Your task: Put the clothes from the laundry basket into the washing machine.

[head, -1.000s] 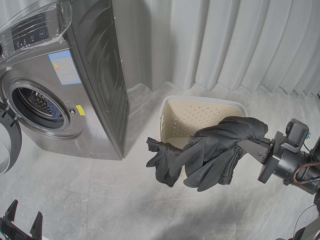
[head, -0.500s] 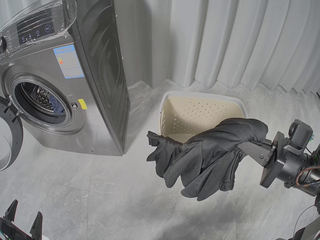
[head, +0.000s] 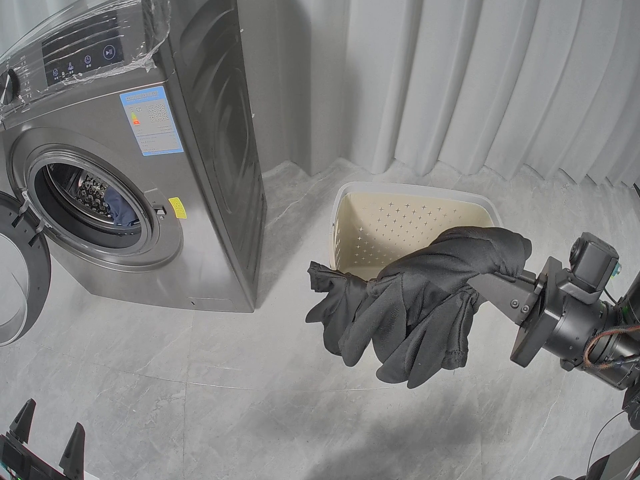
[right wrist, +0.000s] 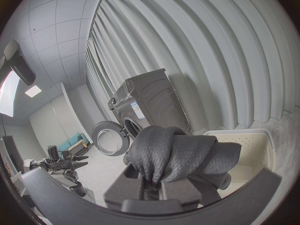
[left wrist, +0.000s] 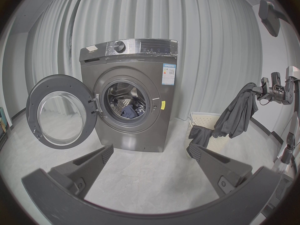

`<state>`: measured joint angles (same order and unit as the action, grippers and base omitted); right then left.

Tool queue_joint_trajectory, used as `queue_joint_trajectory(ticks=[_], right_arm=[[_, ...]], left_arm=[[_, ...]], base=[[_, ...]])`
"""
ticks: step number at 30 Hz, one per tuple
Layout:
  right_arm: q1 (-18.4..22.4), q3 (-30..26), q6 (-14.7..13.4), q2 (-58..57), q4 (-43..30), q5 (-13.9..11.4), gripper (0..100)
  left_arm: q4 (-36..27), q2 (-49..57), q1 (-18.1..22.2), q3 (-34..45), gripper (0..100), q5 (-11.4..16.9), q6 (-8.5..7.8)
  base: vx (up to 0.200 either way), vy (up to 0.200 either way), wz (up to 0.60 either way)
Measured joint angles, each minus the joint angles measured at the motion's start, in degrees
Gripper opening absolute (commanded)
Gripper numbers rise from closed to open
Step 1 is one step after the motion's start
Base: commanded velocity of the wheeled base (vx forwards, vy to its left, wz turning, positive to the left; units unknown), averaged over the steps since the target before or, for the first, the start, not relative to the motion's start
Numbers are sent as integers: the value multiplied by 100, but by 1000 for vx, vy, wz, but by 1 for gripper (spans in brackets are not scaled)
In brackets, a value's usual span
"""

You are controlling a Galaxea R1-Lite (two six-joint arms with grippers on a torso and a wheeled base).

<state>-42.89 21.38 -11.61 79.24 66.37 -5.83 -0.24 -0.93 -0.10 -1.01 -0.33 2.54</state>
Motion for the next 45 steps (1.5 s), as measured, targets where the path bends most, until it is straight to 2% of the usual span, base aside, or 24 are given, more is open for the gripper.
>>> queue_joint_trajectory(ticks=[26,30,33,37,45], right_arm=[[-33,-49,-22,50,-18,-18,0],[-33,-102,102,48,-51,-11,0],[-17,-160,294,48,-57,-7,0],[33,-188,338,50,-43,-22,0],[-20,-239,313,67,-33,-35,0]], left_arm=[[0,0,0,0,100,1,4],[2,0,2,0,100,4,-2],[0,0,5,0,100,9,-60],[6,0,10,0,100,54,-249],[6,0,20,0,100,76,-274]], base=[[0,200,0],[0,200,0],[0,133,0],[0,0,0],[0,0,0]])
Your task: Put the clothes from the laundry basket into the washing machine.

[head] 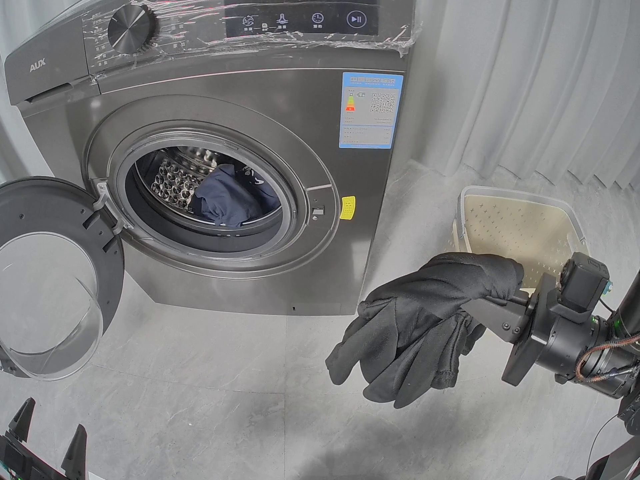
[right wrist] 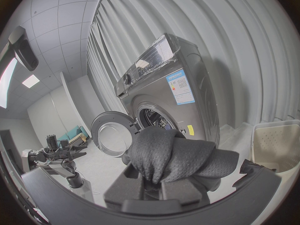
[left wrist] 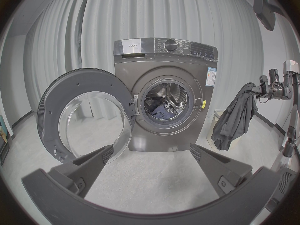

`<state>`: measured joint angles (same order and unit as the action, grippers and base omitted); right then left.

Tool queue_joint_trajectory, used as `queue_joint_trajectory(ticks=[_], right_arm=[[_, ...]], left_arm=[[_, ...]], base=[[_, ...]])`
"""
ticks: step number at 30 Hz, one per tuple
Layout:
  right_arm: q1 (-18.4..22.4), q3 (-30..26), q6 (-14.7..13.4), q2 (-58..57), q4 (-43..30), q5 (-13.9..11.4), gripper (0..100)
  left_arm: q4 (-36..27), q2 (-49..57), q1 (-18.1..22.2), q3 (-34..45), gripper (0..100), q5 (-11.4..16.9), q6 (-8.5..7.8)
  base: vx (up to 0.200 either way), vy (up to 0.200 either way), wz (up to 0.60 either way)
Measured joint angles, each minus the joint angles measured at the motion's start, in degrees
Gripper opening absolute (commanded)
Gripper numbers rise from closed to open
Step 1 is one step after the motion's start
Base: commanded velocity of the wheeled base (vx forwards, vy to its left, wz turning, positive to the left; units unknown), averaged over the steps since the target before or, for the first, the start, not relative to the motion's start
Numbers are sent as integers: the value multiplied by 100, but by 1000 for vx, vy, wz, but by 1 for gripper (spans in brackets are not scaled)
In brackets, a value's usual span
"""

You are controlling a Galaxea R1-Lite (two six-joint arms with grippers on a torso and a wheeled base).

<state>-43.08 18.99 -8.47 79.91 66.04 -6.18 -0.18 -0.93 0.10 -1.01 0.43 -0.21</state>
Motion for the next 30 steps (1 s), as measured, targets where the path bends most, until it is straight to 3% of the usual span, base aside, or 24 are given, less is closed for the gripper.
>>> queue_joint_trajectory(ticks=[8,23,30], right_arm=[[85,13,10,2,26,6,0],[80,112,54,263,34,13,0],[37,129,27,306,39,13,0]], left_arm=[[2,-1,-5,0,100,-2,18],[-9,-6,-12,0,100,-27,149],[-9,-9,-15,0,100,-38,206]], base=[[0,0,0],[0,200,0],[0,0,0]])
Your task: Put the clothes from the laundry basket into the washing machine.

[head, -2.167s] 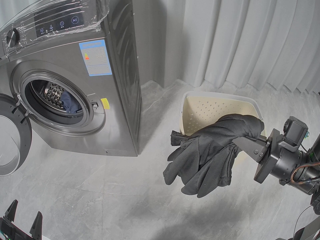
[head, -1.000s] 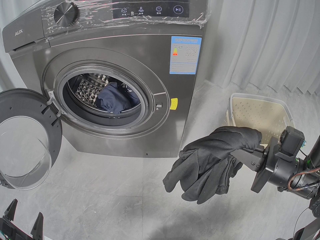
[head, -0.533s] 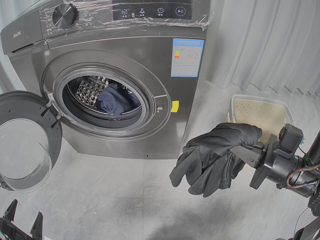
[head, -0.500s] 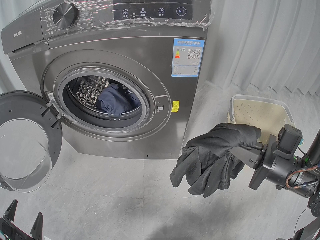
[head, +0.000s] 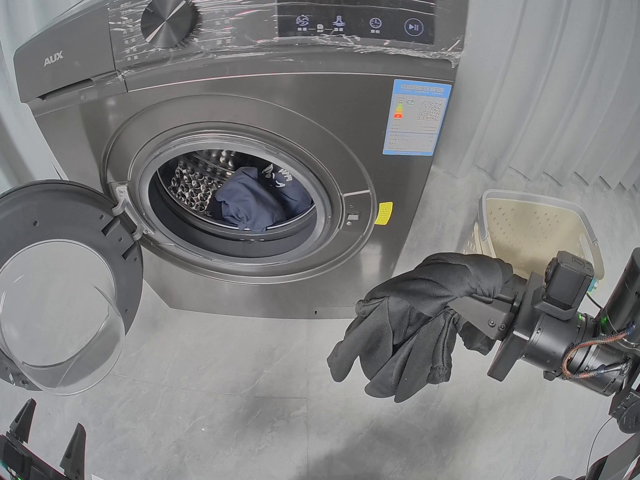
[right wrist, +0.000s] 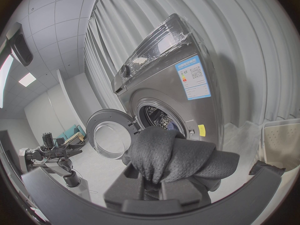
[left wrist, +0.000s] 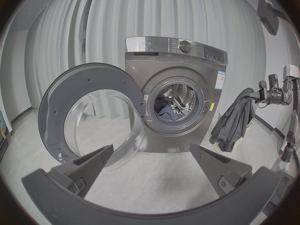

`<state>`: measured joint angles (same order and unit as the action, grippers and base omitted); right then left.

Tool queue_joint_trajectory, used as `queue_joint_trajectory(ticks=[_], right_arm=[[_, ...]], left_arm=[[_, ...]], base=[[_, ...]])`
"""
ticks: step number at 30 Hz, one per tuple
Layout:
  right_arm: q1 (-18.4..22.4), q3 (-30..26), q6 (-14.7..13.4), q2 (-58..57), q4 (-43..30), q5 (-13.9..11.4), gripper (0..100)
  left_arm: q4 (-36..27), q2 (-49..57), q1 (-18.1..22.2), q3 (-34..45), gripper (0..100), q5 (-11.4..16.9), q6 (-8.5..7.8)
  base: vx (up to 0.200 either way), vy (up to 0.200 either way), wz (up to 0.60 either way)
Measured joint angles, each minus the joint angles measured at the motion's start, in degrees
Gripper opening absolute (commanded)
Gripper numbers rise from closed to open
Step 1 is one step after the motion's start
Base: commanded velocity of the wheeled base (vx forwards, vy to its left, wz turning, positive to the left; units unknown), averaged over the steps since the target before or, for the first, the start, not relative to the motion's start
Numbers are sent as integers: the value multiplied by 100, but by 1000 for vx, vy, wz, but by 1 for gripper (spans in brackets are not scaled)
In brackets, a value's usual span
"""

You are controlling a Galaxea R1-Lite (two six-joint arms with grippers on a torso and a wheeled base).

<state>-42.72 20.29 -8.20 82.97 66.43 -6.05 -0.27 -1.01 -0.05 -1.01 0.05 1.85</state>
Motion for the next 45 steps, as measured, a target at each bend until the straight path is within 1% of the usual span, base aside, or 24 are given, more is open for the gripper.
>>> queue_joint_trajectory(ticks=[5,11,20,35,41,45], right_arm=[[-24,0,-20,10,5,6,0],[-24,-2,-35,16,0,9,0],[-9,0,-57,24,0,15,0],[41,24,-66,62,2,20,0],[46,40,-61,66,2,22,0],[33,83,-55,96,0,28,0]], left_arm=[[2,-2,5,0,100,-2,9],[2,-2,5,0,100,-5,26],[0,-2,5,0,100,-5,49],[2,-2,5,0,100,-5,50],[2,-2,5,0,100,-7,38],[6,-2,5,0,100,-12,-20]], base=[[0,0,0],[-200,0,0],[0,0,0],[0,200,0],[0,0,0],[0,0,0]])
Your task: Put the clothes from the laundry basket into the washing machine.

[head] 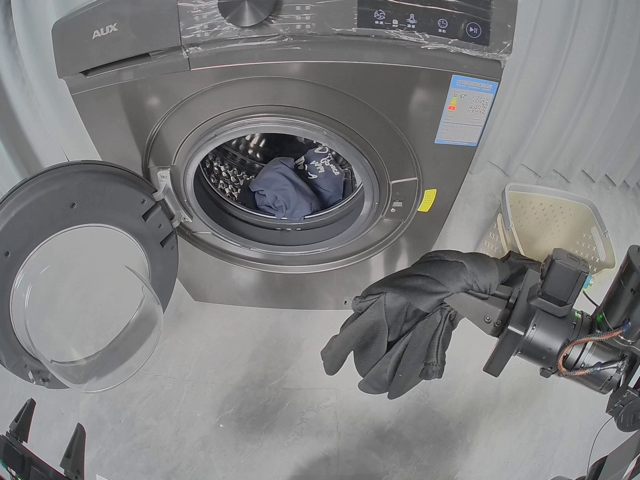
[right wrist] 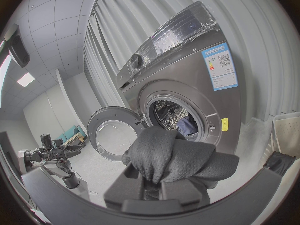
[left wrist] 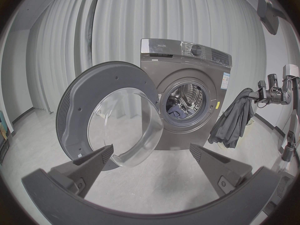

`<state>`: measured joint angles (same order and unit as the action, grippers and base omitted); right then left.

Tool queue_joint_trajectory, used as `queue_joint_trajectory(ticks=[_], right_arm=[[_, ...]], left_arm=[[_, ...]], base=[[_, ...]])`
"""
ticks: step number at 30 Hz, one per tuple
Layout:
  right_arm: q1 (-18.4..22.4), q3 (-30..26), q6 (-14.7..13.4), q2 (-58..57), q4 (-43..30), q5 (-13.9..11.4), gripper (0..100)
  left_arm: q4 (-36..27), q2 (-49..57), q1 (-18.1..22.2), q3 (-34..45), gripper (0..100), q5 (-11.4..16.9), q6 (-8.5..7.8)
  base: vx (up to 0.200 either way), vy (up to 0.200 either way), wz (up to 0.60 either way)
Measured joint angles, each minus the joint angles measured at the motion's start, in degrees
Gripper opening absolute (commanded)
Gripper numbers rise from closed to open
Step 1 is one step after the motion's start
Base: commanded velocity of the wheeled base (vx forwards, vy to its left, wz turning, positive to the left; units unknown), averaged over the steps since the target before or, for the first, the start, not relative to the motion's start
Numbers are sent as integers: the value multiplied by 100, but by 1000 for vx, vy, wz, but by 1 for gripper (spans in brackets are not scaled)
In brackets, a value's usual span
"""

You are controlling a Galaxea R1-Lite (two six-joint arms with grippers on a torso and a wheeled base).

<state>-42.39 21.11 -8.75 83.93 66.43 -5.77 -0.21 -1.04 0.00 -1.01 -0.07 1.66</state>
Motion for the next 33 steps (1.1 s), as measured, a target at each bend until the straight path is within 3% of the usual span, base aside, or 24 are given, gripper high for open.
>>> queue_joint_trajectory(ticks=[7,14,23,33], right_arm=[[-99,40,-5,121,6,11,0],[-116,49,-27,228,162,13,0],[-116,-4,-16,308,317,90,0],[-339,388,-49,717,351,200,0]], left_arm=[[2,0,0,0,100,7,-139],[-1,0,2,0,100,51,-77],[2,0,0,0,100,32,-119],[5,0,5,0,100,39,-150]], base=[[0,0,0],[0,171,0],[0,0,0],[0,0,0]])
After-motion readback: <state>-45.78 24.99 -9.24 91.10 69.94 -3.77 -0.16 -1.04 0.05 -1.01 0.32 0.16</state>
